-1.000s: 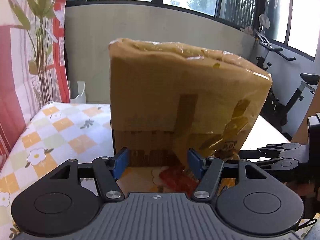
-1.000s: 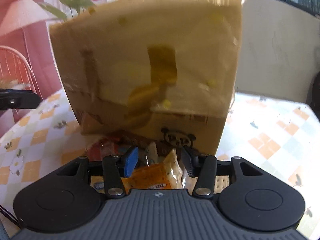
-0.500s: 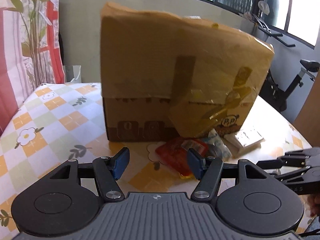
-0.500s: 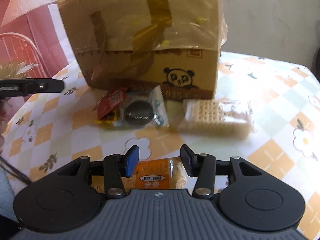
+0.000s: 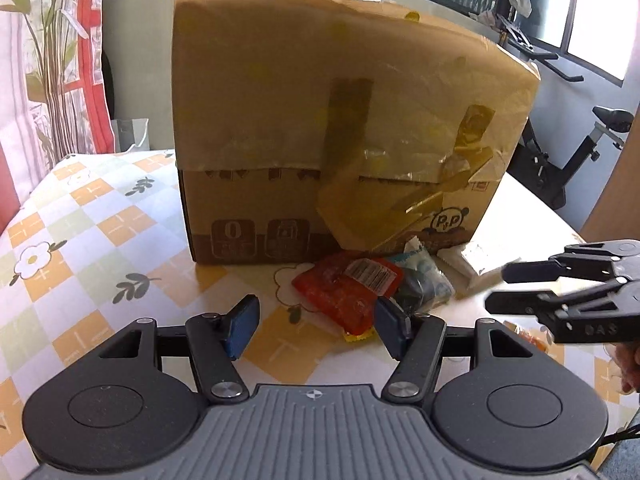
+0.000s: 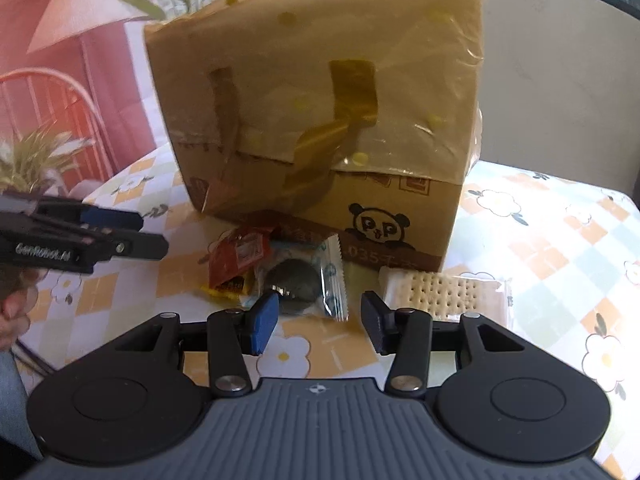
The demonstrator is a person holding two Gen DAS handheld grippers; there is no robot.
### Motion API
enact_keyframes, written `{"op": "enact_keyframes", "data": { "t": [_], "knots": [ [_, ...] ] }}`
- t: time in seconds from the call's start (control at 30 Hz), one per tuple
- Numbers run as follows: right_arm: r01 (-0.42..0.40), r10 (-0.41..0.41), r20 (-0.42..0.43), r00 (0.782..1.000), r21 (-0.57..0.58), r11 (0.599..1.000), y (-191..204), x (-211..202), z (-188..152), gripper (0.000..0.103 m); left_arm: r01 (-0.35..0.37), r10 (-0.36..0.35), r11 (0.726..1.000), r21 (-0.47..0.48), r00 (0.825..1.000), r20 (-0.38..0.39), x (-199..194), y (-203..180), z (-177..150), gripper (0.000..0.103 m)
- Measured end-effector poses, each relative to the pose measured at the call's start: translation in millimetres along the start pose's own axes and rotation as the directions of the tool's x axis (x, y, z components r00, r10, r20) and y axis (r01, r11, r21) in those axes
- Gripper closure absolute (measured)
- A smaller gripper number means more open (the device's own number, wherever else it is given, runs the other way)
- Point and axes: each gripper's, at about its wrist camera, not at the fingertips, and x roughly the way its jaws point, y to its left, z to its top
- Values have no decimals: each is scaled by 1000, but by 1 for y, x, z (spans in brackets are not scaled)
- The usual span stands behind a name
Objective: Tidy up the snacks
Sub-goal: 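Grasp the orange-white biscuit bar with the right tool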
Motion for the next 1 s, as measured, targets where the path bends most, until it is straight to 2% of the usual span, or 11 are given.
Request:
{"op": "enact_keyframes", "data": {
  "t": [0.23, 0.3, 0.33, 0.53, 0.73, 0.8, 0.87, 1.0],
  "knots": [
    [-50, 37, -79, 996, -182, 982, 4, -16, -25, 37, 19, -19, 1000, 2, 1000, -17, 2, -7, -10, 37],
    [-59, 40, -83, 996, -241, 969, 9, -21, -29, 23, 22, -22, 1000, 5, 1000, -18, 2, -10, -13, 37],
    [-64, 43, -83, 996, -270, 961, 11, -23, -31, 21, 24, -24, 1000, 5, 1000, -19, 1, -11, -15, 37],
    [-107, 80, -90, 993, -354, 929, 20, -22, -32, 18, 25, -25, 1000, -3, 999, -32, -2, -12, -24, 37],
    [-196, 155, -130, 979, -414, 889, 22, -24, -27, 18, 21, -21, 1000, -20, 999, -36, -6, -8, -27, 37],
    [-204, 151, -150, 977, -450, 869, 24, -22, -31, 18, 18, -19, 999, -27, 999, -38, -6, -7, -27, 37],
    [-173, 116, -145, 983, -489, 855, 27, -17, -36, 18, 17, -18, 999, -30, 999, -38, -5, -7, -27, 37],
    [-177, 117, -153, 981, -473, 863, 28, -2, -43, 17, 21, -22, 999, -27, 999, -38, -5, -10, -28, 38]
  ]
}}
